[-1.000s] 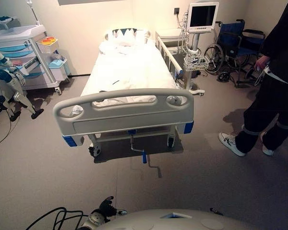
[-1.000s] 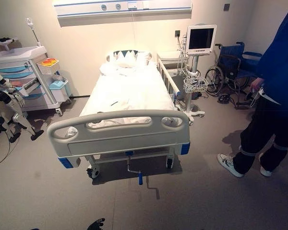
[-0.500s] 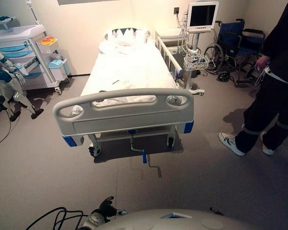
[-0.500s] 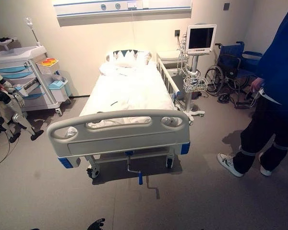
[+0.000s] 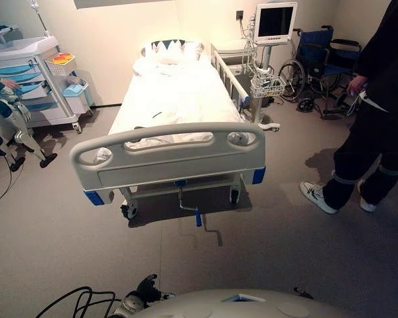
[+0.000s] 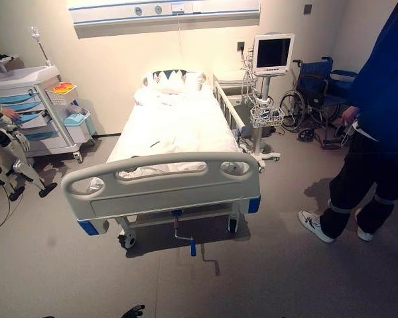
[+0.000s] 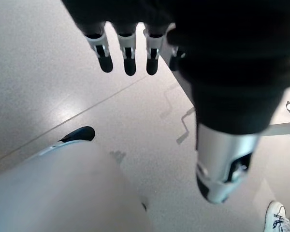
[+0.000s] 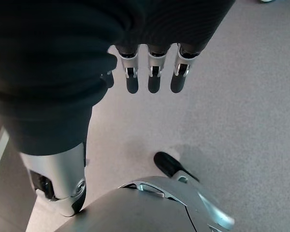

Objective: Raise the hospital bed

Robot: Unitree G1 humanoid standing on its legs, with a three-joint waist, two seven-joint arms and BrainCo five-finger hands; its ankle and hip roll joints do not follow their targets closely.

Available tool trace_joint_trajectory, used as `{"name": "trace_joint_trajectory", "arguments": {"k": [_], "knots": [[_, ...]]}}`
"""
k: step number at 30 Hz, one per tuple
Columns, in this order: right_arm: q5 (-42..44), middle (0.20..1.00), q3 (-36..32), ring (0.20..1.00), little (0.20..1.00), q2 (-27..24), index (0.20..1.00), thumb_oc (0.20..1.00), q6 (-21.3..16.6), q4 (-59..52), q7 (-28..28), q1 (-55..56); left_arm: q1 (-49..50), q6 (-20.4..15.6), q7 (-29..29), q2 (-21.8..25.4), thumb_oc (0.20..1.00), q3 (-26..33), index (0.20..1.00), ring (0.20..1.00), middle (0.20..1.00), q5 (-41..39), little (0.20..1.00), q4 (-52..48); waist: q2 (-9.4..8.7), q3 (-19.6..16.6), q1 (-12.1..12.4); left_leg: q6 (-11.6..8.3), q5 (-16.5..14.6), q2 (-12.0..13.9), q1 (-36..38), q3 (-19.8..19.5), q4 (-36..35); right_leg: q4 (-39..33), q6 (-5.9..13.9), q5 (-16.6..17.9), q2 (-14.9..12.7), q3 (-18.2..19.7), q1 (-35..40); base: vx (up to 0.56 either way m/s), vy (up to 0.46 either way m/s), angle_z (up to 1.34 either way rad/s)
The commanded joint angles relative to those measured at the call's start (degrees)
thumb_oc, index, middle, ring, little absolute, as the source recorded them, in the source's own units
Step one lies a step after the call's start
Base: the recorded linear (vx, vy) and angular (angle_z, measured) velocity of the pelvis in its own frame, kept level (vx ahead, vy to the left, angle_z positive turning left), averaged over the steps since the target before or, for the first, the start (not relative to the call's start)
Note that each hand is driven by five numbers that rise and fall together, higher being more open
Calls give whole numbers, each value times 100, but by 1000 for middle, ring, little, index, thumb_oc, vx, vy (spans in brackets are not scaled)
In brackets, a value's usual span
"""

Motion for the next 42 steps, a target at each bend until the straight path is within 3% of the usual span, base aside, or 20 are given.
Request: {"name": "trace_joint_trajectory", "arguments": {"k": [1, 17, 42], "knots": [[-213, 1000, -4, 1000, 1000, 94, 1000, 1000, -8, 428, 0, -639, -352, -41, -42, -178, 1000, 95, 1000, 1000, 1000, -10, 1000, 284, -181, 238, -102, 468, -477, -503, 361, 32, 126, 347, 555, -597, -232, 182, 563, 0, 0, 0], [-339, 1000, 140, 1000, 1000, 143, 1000, 1000, -11, 382, 17, -681, -292, -43, -65, -119, 1000, 117, 1000, 1000, 1000, 29, 1000, 300, -293, 247, -61, 481, -546, -499, 335, 65, 237, 384, 561, -591, -234, 219, 555, 0, 0, 0], [-277, 1000, 252, 1000, 1000, 125, 1000, 1000, -85, 181, 45, -708, -294, 1, -32, -59, 1000, 30, 1000, 1000, 1000, 290, 1000, 366, -326, 354, 0, 428, -483, -437, 238, 22, 126, 239, 566, -544, -160, 145, 485, 0, -3, 0]]}}
